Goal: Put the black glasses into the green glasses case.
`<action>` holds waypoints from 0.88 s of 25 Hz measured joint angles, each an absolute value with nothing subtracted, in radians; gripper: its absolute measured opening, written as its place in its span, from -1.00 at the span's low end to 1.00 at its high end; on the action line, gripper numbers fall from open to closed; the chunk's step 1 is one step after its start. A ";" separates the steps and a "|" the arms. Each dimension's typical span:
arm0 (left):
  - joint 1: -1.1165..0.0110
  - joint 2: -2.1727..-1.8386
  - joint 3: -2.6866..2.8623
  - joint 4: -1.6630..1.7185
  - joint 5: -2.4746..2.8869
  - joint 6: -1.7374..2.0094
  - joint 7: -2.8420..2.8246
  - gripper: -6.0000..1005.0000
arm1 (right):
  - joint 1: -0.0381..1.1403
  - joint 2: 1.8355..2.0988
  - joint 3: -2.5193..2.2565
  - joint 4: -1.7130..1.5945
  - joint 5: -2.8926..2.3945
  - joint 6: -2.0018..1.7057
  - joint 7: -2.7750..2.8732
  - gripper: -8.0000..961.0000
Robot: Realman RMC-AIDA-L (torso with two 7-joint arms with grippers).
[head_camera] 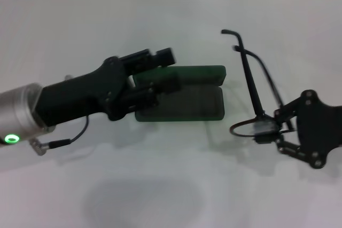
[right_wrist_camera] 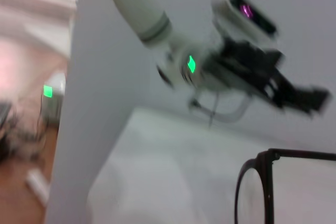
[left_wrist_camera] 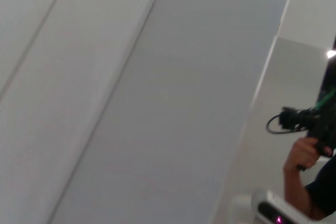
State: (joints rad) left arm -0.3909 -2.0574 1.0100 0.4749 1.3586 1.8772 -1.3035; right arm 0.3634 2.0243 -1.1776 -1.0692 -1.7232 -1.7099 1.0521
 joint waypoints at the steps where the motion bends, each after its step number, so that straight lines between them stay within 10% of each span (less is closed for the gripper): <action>1: -0.408 -2.059 1.012 0.474 1.363 1.879 -1.338 0.26 | 0.369 2.025 -1.184 -0.989 -1.671 -1.710 0.959 -0.74; 22: -0.533 -2.075 1.029 0.429 1.399 1.893 -1.406 0.26 | 0.460 2.028 -1.379 -0.734 -1.474 -1.540 0.648 -0.70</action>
